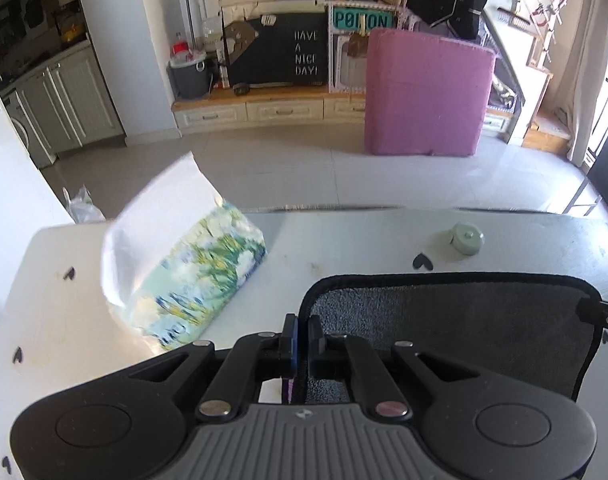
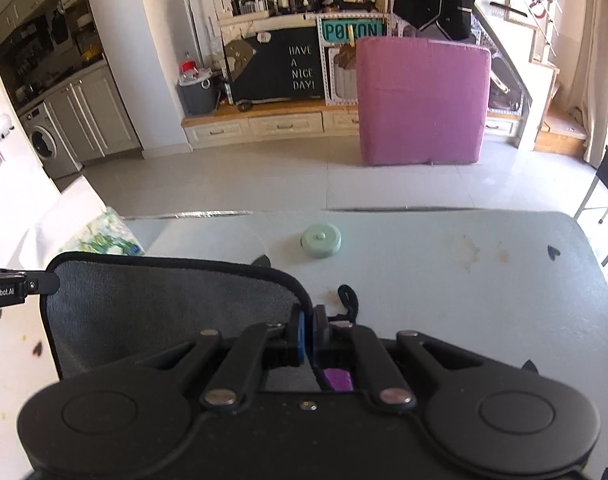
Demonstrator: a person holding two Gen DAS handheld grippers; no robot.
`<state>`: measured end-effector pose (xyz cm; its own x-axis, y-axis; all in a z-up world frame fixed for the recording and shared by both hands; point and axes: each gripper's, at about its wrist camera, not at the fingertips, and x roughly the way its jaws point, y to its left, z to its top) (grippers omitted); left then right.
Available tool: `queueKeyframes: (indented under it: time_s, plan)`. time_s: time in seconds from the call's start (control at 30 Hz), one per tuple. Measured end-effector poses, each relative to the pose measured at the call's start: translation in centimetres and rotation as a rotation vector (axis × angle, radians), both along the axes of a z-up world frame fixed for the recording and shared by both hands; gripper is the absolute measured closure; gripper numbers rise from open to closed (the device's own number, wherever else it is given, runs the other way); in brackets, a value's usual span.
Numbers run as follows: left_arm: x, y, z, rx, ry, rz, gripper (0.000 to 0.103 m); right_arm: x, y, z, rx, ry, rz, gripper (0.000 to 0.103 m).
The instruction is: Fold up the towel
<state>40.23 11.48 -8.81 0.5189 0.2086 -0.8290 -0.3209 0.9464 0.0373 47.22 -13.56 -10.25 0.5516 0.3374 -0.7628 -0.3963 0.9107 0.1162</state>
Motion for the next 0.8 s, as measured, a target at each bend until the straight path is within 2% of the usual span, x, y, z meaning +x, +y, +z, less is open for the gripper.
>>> queueKeyframes:
  time_s: [0.23,0.63,0.77,0.8]
  plan:
    - [1.4,0.8,-4.0,-0.01,0.058,0.024,0.098,1.6,0.5,-3.5,-0.033,0.061,-0.004,0.099]
    - [3.2,1.7,-7.1,-0.026,0.098,0.062,0.097,3.8,1.6,-6.9,-0.055,0.105,-0.033,0.099]
    - [3.4,1.6,-7.5,-0.033,0.103,0.04,0.092,4.0,1.7,-7.1,-0.042,0.101,-0.017,0.097]
    - [3.4,1.6,-7.5,-0.031,0.104,0.033,0.089,4.0,1.6,-7.1,-0.032,0.099,-0.013,0.092]
